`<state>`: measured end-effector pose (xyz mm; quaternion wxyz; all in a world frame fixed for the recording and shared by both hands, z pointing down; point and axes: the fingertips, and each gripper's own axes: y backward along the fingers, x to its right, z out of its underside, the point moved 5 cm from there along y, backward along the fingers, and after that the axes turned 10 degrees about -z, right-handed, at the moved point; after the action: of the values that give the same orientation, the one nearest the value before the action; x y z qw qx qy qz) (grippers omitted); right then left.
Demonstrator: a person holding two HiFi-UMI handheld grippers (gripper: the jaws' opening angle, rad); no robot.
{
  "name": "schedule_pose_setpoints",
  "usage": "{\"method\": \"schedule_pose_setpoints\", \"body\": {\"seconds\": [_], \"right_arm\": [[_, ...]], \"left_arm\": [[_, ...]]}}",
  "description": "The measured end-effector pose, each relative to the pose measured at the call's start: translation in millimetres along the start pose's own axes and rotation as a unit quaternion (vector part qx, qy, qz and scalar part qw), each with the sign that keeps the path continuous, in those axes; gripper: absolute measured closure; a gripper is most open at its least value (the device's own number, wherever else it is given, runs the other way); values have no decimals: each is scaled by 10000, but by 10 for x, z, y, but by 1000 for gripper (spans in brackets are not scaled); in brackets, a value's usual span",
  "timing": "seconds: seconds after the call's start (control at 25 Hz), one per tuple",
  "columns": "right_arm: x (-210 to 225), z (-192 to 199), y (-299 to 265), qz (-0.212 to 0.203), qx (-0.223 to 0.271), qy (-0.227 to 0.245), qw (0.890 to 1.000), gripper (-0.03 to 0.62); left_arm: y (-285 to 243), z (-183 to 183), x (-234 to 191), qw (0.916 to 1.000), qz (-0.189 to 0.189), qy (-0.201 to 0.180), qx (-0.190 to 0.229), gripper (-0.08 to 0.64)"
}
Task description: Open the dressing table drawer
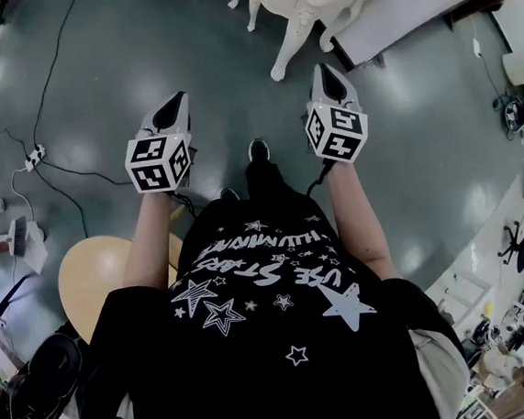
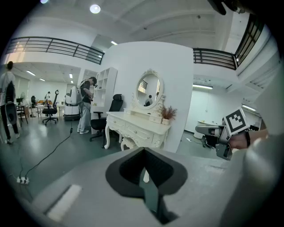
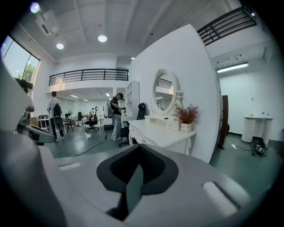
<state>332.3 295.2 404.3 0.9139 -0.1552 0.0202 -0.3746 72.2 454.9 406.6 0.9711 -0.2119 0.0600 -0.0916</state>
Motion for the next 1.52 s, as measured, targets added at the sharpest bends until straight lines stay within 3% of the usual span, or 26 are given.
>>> {"method": "schedule_pose_setpoints", "body": {"seconds": [0.52, 0.88, 1.0, 1.16, 1.52], "right_arm": [[147, 55, -122, -89, -80, -126, 9998, 568], [516, -273, -985, -420, 242, -224, 9986, 560], [653, -377, -1342, -616, 242, -248, 9975, 389], [831, -472, -1749, -716, 193, -236, 9970, 310], [1154, -560, -2319, -346, 91, -467, 9983, 282]], "left_arm": [[-90, 20, 70, 9999, -99, 25, -90, 558], [-774, -349, -47, 9993, -381, 38, 33, 558], [-1071, -500, -41, 9990, -421, 78, 116, 558], [-1418, -649, -76, 9987, -490, 67, 143, 558], [-2097, -927, -364, 9992, -378, 60, 70, 558]]}}
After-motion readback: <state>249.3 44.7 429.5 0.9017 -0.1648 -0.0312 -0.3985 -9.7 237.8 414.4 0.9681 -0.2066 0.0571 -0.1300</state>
